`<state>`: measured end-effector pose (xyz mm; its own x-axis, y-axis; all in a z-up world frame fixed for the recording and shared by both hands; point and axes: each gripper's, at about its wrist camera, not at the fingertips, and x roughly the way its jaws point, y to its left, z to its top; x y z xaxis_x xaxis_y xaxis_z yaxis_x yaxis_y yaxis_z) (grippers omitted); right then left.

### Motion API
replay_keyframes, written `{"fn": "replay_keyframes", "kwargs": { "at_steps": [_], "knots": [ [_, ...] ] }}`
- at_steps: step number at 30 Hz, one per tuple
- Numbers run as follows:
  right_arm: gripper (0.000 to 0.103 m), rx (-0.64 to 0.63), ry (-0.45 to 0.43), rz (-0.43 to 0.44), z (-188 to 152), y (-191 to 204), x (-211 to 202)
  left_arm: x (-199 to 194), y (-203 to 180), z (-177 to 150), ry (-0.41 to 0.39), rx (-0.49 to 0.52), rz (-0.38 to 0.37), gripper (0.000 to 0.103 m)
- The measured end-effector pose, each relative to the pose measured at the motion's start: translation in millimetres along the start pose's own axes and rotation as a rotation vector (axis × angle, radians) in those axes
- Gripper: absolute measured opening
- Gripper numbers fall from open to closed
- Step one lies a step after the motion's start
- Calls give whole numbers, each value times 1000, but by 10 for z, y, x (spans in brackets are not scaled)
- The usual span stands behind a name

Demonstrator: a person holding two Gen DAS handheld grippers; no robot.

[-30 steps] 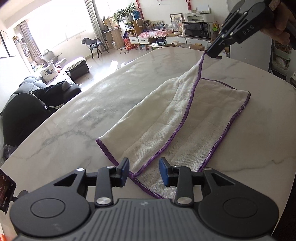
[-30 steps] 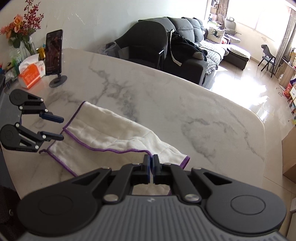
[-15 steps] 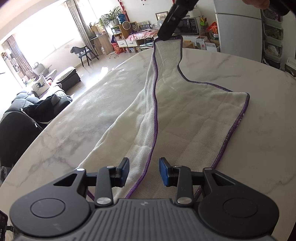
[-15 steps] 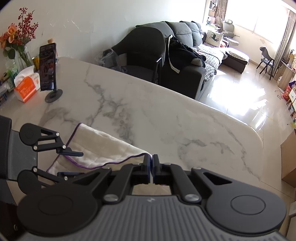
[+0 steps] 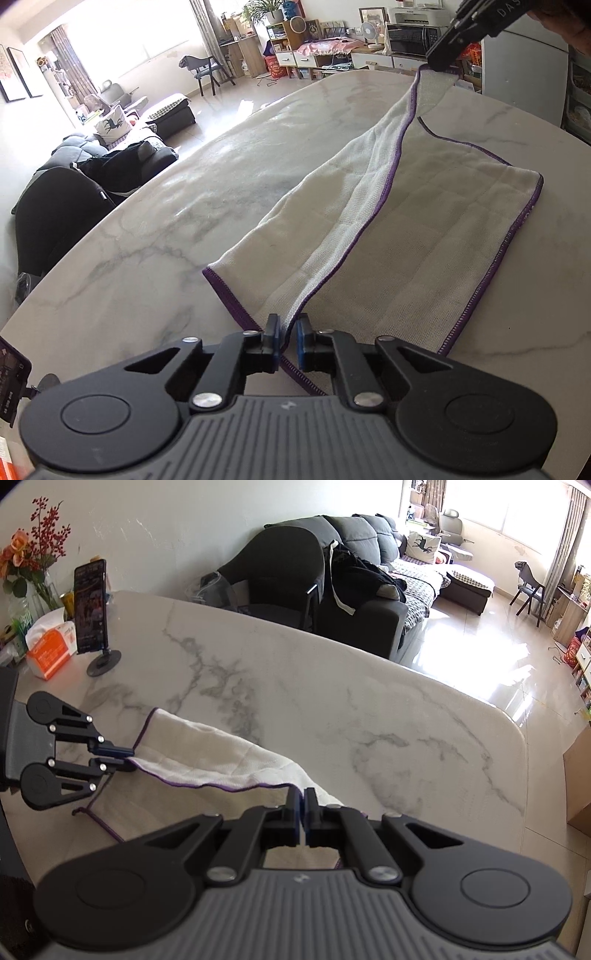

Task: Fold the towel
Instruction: 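Hold the folded edge with the left gripper while the right gripper pulls the other end taut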

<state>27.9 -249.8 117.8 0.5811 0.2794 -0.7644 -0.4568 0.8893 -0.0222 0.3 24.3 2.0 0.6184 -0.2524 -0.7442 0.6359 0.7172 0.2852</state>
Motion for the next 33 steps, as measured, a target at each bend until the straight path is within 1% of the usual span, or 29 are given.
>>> {"fn": "replay_keyframes", "kwargs": {
  "at_steps": [8,13,18,22,28,33],
  "knots": [
    [2,-9,16,9,-216,11,-18,-200,91,46,-42,-19,-15,2],
    [2,-23,20,19,-400,22,-68,-361,-10,-13,-58,4,-57,2],
    [2,-33,37,29,-580,73,-66,-433,-134,-80,-59,37,-79,2],
    [2,-36,44,41,-679,116,-62,-462,-185,-131,-54,55,-75,2],
    [2,-49,62,59,-822,208,-24,-446,-180,-201,-39,38,-82,2],
    [2,-36,64,64,-879,213,-23,-469,-229,-250,-37,43,-89,2]
  ]
}}
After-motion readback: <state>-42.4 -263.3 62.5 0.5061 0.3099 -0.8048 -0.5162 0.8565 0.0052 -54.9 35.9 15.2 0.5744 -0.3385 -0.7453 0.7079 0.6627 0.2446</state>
